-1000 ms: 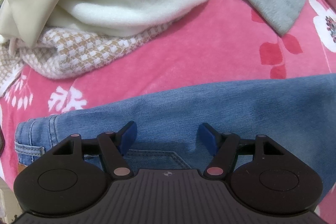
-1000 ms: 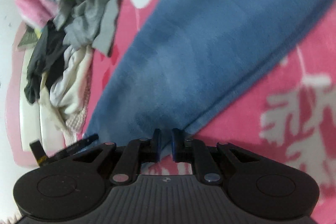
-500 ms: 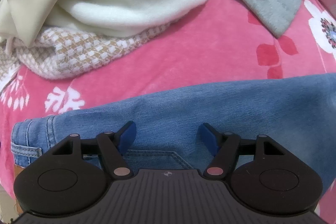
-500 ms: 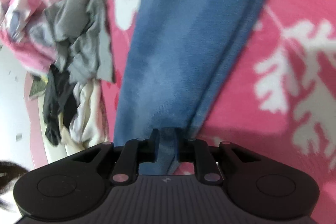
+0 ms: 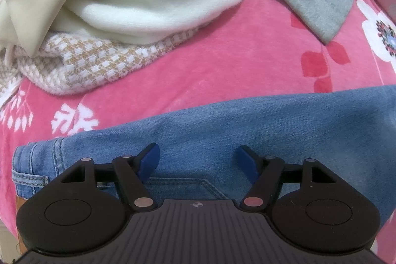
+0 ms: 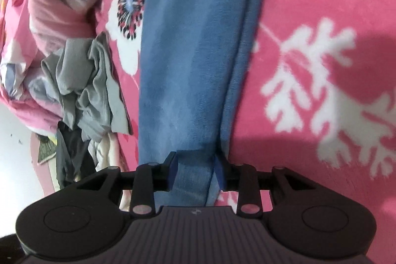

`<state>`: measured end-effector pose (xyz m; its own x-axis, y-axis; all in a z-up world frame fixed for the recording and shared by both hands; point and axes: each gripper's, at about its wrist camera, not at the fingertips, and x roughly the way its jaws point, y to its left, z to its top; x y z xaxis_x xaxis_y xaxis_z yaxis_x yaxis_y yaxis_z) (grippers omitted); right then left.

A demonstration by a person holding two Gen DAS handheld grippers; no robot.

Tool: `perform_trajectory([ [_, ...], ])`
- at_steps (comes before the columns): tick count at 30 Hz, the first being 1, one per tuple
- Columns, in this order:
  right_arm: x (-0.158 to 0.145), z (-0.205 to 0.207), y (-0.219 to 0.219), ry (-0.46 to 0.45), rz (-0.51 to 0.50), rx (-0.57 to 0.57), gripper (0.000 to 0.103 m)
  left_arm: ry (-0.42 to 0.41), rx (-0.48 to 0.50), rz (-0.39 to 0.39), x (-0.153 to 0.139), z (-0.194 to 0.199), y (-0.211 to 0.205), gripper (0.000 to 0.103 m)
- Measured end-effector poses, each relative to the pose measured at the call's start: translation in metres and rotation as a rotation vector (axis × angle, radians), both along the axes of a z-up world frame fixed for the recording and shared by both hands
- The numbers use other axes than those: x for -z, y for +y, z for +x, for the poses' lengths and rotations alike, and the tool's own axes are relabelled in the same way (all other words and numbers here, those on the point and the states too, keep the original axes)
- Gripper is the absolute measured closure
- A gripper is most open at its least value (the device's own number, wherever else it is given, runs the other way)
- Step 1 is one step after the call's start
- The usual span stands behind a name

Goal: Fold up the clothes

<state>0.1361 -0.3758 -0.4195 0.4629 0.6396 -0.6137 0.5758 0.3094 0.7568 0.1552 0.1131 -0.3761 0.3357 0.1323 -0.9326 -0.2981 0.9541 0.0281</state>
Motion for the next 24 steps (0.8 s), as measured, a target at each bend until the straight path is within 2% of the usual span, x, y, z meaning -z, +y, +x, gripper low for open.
perform_trajectory([
  [6,0.004,0.007,0.005,-0.02,0.009,0.002,0.064,0.002,0.001,0.001,0.001,-0.001,-0.001,0.032],
  [10,0.011,0.002,0.014,-0.009,0.064,-0.052,0.066,0.002,0.003,0.001,0.002,-0.002,0.0,0.032],
  [12,0.007,0.003,0.019,-0.034,0.047,-0.086,0.067,0.004,0.002,0.002,0.002,-0.002,0.0,0.032],
  [14,0.006,0.006,0.019,-0.054,0.043,-0.084,0.075,0.006,0.001,0.003,0.001,-0.002,0.0,0.032],
  [16,0.006,0.007,0.021,-0.057,0.042,-0.092,0.092,0.007,0.003,0.002,0.001,-0.002,0.0,0.032],
  [18,0.001,0.007,0.021,-0.071,0.028,-0.113,0.101,0.007,0.004,0.001,0.001,-0.001,0.0,0.032],
  [24,-0.014,0.003,0.016,-0.075,-0.013,-0.162,0.102,0.018,0.02,-0.006,-0.001,0.0,0.001,0.033],
])
